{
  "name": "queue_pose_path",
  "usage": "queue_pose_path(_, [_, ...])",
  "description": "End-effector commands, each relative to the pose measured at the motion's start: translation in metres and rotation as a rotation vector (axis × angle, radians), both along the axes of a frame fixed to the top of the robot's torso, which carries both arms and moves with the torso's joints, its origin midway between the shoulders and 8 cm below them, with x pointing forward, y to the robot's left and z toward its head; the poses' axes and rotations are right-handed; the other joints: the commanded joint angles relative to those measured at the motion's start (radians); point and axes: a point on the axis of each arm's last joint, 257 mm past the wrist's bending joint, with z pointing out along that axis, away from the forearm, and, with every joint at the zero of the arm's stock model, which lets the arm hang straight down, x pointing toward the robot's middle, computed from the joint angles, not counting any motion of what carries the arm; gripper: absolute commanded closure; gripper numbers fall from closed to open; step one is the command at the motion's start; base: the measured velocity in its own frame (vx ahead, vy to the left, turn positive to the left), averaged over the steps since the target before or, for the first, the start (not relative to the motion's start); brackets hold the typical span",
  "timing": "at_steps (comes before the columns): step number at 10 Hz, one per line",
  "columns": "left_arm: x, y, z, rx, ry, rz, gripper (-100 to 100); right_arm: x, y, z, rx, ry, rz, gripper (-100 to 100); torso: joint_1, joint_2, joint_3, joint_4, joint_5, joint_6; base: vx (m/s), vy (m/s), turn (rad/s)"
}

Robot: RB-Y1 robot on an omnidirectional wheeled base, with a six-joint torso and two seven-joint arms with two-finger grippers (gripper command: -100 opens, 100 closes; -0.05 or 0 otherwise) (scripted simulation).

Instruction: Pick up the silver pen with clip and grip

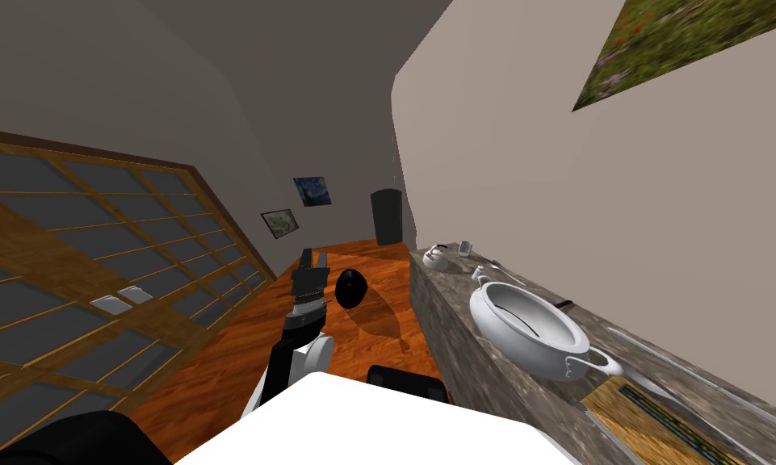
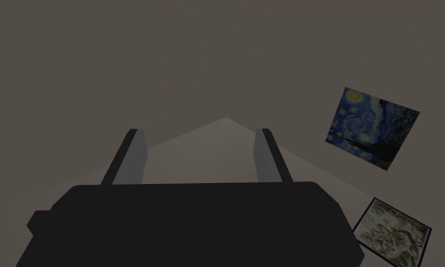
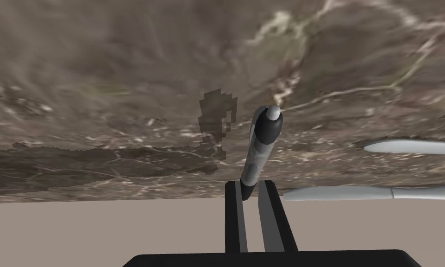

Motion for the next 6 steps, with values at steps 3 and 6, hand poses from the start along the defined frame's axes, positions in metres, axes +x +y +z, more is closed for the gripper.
queue_pose_path(3, [0.000, 0.000, 0.000, 0.000, 0.000, 0.000, 0, -0.026, -0.009, 0.003, -0.003, -0.016, 0.002, 100, 0.001, -0.003, -0.002, -0.001, 0.000, 0.001, 0.080, 0.028, 0.006])
queue_pose_path(6, [0.000, 0.000, 0.000, 0.000, 0.000, 0.000, 0, -0.054, -0.009, 0.000, 0.009, -0.016, -0.008, 100, 0.001, -0.002, -0.001, -0.001, 0.000, 0.001, 0.074, 0.022, 0.014])
